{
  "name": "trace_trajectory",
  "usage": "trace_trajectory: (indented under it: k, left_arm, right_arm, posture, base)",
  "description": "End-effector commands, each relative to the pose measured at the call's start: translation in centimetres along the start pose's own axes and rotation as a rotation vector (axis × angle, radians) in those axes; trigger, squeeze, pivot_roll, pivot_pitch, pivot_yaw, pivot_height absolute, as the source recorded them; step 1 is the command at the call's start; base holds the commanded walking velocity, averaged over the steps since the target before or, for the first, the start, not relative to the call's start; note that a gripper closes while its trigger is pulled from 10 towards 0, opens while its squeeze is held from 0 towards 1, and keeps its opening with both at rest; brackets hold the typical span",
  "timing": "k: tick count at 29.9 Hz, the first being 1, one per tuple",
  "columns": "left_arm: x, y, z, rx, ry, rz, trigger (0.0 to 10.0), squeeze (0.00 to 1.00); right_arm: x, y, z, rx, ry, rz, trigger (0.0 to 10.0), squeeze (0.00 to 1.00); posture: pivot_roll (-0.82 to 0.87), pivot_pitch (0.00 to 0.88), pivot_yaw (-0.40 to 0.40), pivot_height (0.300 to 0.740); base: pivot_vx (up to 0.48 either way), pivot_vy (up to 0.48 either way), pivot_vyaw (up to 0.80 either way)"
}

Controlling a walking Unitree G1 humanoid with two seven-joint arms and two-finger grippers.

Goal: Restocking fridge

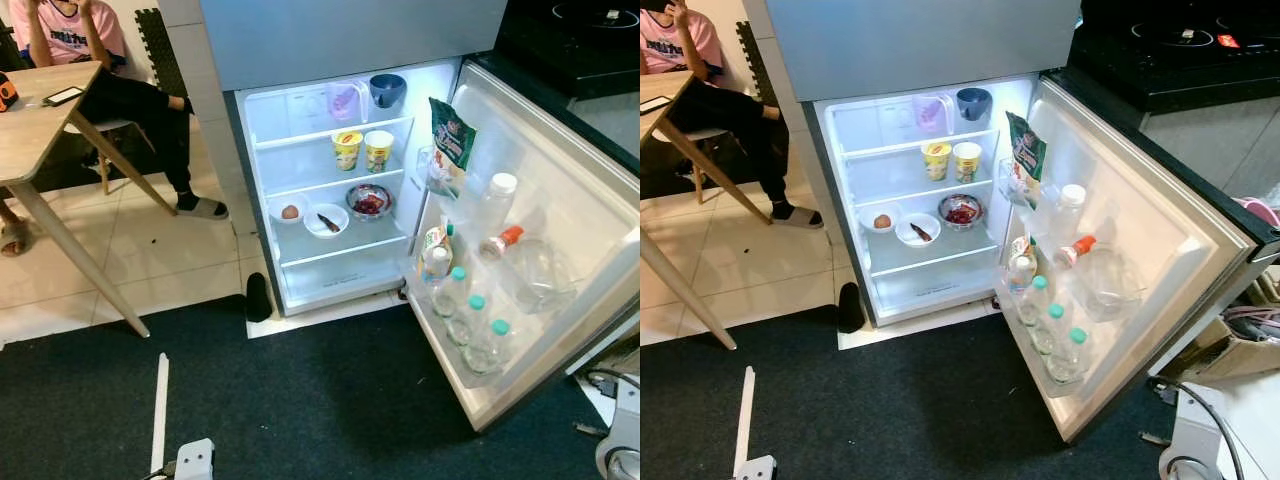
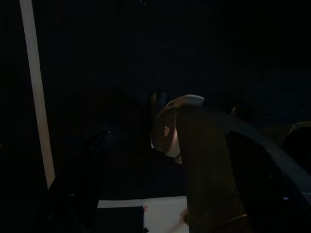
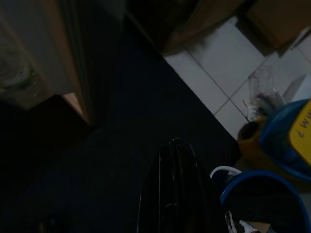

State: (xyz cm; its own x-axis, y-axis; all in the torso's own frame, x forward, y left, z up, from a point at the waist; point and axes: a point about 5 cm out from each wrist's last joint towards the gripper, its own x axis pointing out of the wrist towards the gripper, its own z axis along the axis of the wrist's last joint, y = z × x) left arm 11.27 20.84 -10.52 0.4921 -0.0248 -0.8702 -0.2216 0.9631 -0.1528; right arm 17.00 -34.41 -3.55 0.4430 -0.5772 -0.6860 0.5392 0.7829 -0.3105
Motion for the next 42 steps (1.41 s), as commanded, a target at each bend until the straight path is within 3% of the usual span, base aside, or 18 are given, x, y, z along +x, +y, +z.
trace_trajectory:
  k: [1,2,3,4,7,9,10,12,17,19,21,26,31,33,41,42]
  left_arm:
    - [-0.3,0.9,-0.4,0.001,0.009,0.021,10.0,0.0]
    - [-0.3,0.9,-0.4,0.001,0.009,0.021,10.0,0.0]
    - [-0.3,1.0,-0.4,0.003,0.009,0.023,10.0,0.0]
    - [-0.4,1.2,-0.3,0.002,0.007,0.026,10.0,0.0]
    - [-0.4,1.3,-0.3,0.001,0.006,0.029,10.0,0.0]
    - [-0.5,1.8,0.0,-0.024,-0.012,0.046,10.0,0.0]
    - [-0.5,1.8,0.0,-0.024,-0.012,0.046,10.0,0.0]
    - [-0.6,2.1,0.3,-0.045,-0.027,0.061,10.0,0.0]
    - [-0.6,2.2,0.5,-0.045,-0.033,0.063,10.0,0.0]
    - [-0.5,2.3,0.9,-0.04,-0.046,0.059,10.0,0.0]
    - [-0.5,2.3,1.0,-0.039,-0.051,0.057,10.0,0.0]
    - [-0.5,2.1,0.9,-0.043,-0.052,0.055,10.0,0.0]
    - [-0.5,2.0,0.9,-0.047,-0.054,0.053,10.0,0.0]
    - [-0.5,2.0,0.9,-0.047,-0.054,0.053,10.0,0.0]
    - [-0.4,1.9,1.3,-0.043,-0.064,0.048,10.0,0.0]
    - [-0.3,1.7,1.3,-0.041,-0.064,0.044,10.0,0.0]
  right_arm:
    - [0.3,-2.5,2.4,0.131,-0.075,-0.106,1.8,0.0]
    - [0.3,-2.5,2.4,0.131,-0.075,-0.106,1.8,0.0]
    - [0.3,-3.5,3.6,0.201,-0.115,-0.136,5.5,0.0]
    - [0.3,-4.3,5.3,0.282,-0.175,-0.144,10.0,0.0]
    - [0.2,-4.8,6.4,0.332,-0.214,-0.144,10.0,0.0]
    - [0.0,-5.5,9.0,0.445,-0.306,-0.11,10.0,0.0]
    - [0.0,-5.5,9.0,0.445,-0.306,-0.11,10.0,0.0]
    - [-0.5,-6.1,11.7,0.534,-0.4,-0.071,10.0,0.0]
    - [-0.8,-6.4,13.2,0.58,-0.451,-0.054,10.0,0.0]
    - [-1.7,-6.7,16.5,0.637,-0.57,0.003,10.0,0.0]
    - [-2.2,-6.5,18.2,0.65,-0.629,0.046,10.0,0.0]
    - [-2.6,-5.7,19.3,0.624,-0.658,0.114,10.0,0.0]
    - [-3.0,-3.8,20.6,0.57,-0.689,0.275,10.0,0.0]
    - [-3.0,-3.8,20.6,0.57,-0.689,0.275,10.0,0.0]
    - [-3.8,-1.6,21.6,0.439,-0.722,0.485,10.0,0.0]
    - [-4.0,-0.7,21.5,0.382,-0.724,0.582,10.0,0.0]
  posture:
    - [-0.02,0.0,0.026,0.74]
    - [-0.02,0.0,0.026,0.74]
    - [-0.02,0.0,0.026,0.74]
    - [-0.02,0.0,0.026,0.74]
    - [-0.02,0.0,0.025,0.74]
    - [-0.03,0.0,0.023,0.74]
    - [-0.03,0.0,0.023,0.74]
    - [-0.02,0.0,0.023,0.74]
    - [-0.02,0.0,0.024,0.74]
    - [-0.02,0.0,0.024,0.74]
    - [-0.02,0.0,0.024,0.74]
    - [-0.02,0.0,0.024,0.74]
    - [-0.02,0.0,0.022,0.74]
    - [-0.02,0.0,0.022,0.74]
    - [-0.02,0.0,0.023,0.74]
    - [-0.02,0.0,0.022,0.74]
  base:
    - [0.0,0.0,0.0]
    - [0.0,0.0,0.0]
    - [0.0,0.0,0.0]
    - [0.0,0.0,0.0]
    - [0.0,0.0,0.0]
    - [0.0,0.0,0.0]
    - [0.0,0.0,0.0]
    - [0.0,0.0,0.0]
    - [0.0,0.0,0.0]
    - [0.0,0.0,0.0]
    - [0.0,0.0,0.0]
    - [0.0,0.0,0.0]
    - [0.0,0.0,0.0]
    - [0.0,0.0,0.0]
    - [0.0,0.0,0.0]
    - [0.0,0.0,0.0]
